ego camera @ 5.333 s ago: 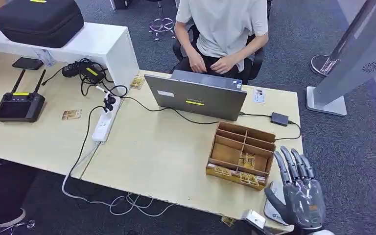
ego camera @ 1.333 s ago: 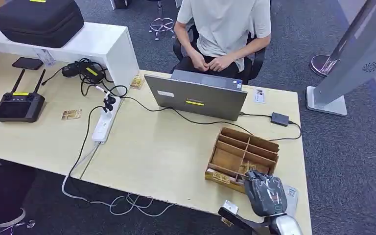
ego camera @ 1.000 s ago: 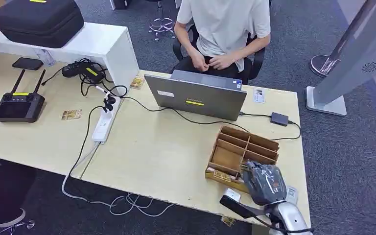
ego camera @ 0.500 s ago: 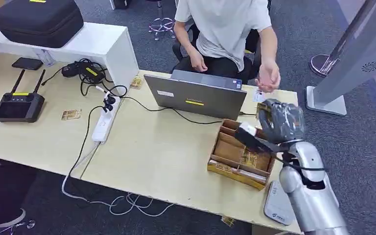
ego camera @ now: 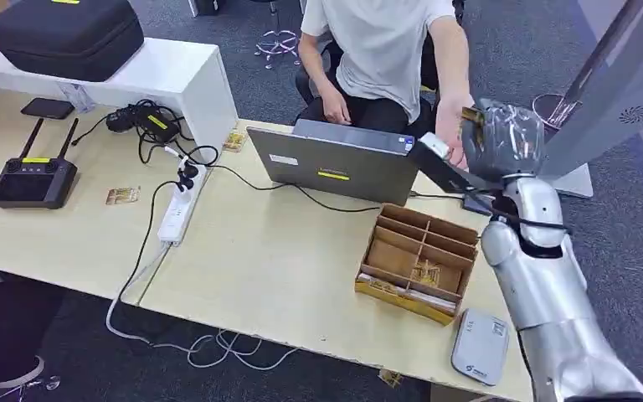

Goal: Pass the card to the sensor for recognition and then transmit it.

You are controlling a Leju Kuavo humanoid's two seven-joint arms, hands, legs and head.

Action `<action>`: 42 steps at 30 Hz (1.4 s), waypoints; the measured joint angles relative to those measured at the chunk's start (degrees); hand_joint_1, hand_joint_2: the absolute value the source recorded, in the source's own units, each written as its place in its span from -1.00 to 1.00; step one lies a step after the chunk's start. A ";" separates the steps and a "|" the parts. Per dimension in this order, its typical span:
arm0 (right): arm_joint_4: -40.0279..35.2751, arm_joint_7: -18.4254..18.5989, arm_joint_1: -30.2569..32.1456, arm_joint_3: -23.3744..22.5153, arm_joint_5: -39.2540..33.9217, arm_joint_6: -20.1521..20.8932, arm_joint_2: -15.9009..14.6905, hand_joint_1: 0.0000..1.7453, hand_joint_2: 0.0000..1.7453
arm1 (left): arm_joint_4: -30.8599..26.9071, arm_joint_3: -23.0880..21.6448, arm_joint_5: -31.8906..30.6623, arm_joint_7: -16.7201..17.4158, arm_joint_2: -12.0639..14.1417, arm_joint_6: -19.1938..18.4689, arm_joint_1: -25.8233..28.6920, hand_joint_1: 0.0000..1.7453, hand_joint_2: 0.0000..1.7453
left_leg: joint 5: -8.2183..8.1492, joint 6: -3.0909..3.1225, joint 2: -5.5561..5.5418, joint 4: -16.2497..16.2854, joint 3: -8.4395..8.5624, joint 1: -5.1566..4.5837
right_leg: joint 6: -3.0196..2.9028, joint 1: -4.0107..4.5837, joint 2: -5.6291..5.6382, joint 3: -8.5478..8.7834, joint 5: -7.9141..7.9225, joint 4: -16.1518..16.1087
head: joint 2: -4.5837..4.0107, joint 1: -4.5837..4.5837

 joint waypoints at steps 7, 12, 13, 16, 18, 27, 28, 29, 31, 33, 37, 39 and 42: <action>15.23 6.03 -10.77 -2.19 3.03 -0.42 1.92 1.00 1.00 | 0.00 -0.98 -1.37 -0.04 0.24 -0.50 -0.07 -1.00 1.00 | 0.05 -0.02 -0.05 0.01 0.01 0.01 | -0.01 0.01 -0.04 0.02 0.02 0.01 | 0.00 0.04; 19.57 6.44 -11.42 -3.45 3.32 -0.68 1.90 -1.00 1.00 | 0.00 -1.31 -1.75 -0.02 0.28 -0.52 -0.06 -1.00 1.00 | 0.03 -0.01 -0.05 0.02 -0.01 0.00 | 0.00 0.00 -0.04 0.00 0.02 0.00 | 0.00 0.04; 20.75 6.44 -11.37 -3.89 3.47 -0.76 1.86 -1.00 1.00 | 0.00 -1.42 -1.92 -0.13 0.28 -0.81 -0.07 -1.00 1.00 | 0.02 0.00 -0.05 0.03 -0.03 0.00 | 0.00 0.00 -0.03 -0.03 0.02 -0.01 | 0.00 0.02; 22.09 6.70 -11.32 -4.79 3.73 -1.38 1.66 -1.00 1.00 | 0.00 -1.44 -1.92 -0.42 0.26 -0.72 -0.09 -1.00 1.00 | 0.00 -0.02 -0.03 0.03 -0.02 0.00 | 0.00 0.00 -0.01 -0.06 0.01 -0.01 | 0.00 0.02; 22.74 7.16 -11.18 -5.51 3.84 -1.42 1.00 -1.00 1.00 | 0.00 -1.44 -1.92 0.09 0.28 -0.09 -0.05 -1.00 1.00 | 0.00 -0.02 -0.04 0.03 -0.03 0.00 | 0.00 0.00 -0.02 -0.07 0.00 -0.02 | 0.00 0.02; 23.46 6.87 -8.29 -10.33 2.95 -3.08 -4.50 -1.00 1.00 | 0.00 -1.42 -1.88 0.83 0.35 0.09 0.01 -1.00 1.00 | 0.00 -0.01 -0.05 0.06 -0.02 -0.01 | 0.02 -0.01 -0.04 -0.04 0.02 -0.06 | 0.00 0.00; 23.46 7.27 -7.48 -10.97 2.81 -3.23 -5.49 -1.00 1.00 | 0.00 -1.42 -1.79 0.96 0.35 0.22 0.01 -1.00 1.00 | 0.00 0.00 -0.06 0.08 -0.01 -0.01 | 0.03 -0.01 -0.05 -0.03 0.02 -0.08 | 0.00 0.00; 23.46 7.53 -6.47 -11.67 2.57 -3.45 -6.74 -1.00 1.00 | 0.00 -1.42 -1.70 1.05 0.33 0.42 0.02 -1.00 1.00 | -0.02 0.02 -0.15 0.11 0.00 0.00 | 0.04 0.00 -0.13 -0.01 0.01 -0.12 | 0.00 0.00; 23.46 7.97 -4.23 -13.53 1.81 -4.31 -9.89 -1.00 1.00 | 0.00 -1.42 -1.31 1.31 0.33 0.53 0.03 -1.00 1.00 | -0.02 0.04 -0.43 0.13 0.00 0.01 | 0.10 0.00 -0.39 0.08 -0.03 -0.17 | 0.00 0.00; 23.51 7.31 0.12 -17.03 1.15 -5.75 -15.16 -1.00 1.00 | 0.00 -1.33 -0.72 1.55 0.31 0.55 0.09 -1.00 1.00 | -0.04 0.12 -0.93 0.15 -0.05 0.01 | 0.21 0.01 -0.93 0.28 -0.11 -0.24 | 0.00 0.04; 24.12 6.68 8.07 -23.73 0.04 -7.97 -23.31 -1.00 1.00 | 0.00 -0.48 0.35 1.64 0.28 0.87 0.12 -1.00 1.00 | -0.26 0.38 -0.92 0.20 -0.06 -0.02 | 0.36 -0.01 -0.91 0.36 -0.21 -0.30 | 0.00 0.00; 24.40 6.78 13.45 -27.37 -1.90 -8.93 -27.05 -1.00 1.00 | 0.00 0.28 1.03 1.73 0.24 1.29 0.10 -1.00 1.00 | -0.37 0.53 -1.02 0.24 0.01 0.00 | 0.48 0.01 -1.01 0.45 -0.31 -0.45 | 0.00 -0.07; 25.12 2.65 22.83 -34.63 -5.78 -11.11 -31.41 -1.00 1.00 | 0.00 1.44 1.66 1.81 0.15 1.81 0.20 -1.00 1.00 | -0.43 0.58 -1.43 0.19 -0.13 0.00 | 0.58 0.02 -1.43 0.68 -0.49 -0.44 | 0.00 0.17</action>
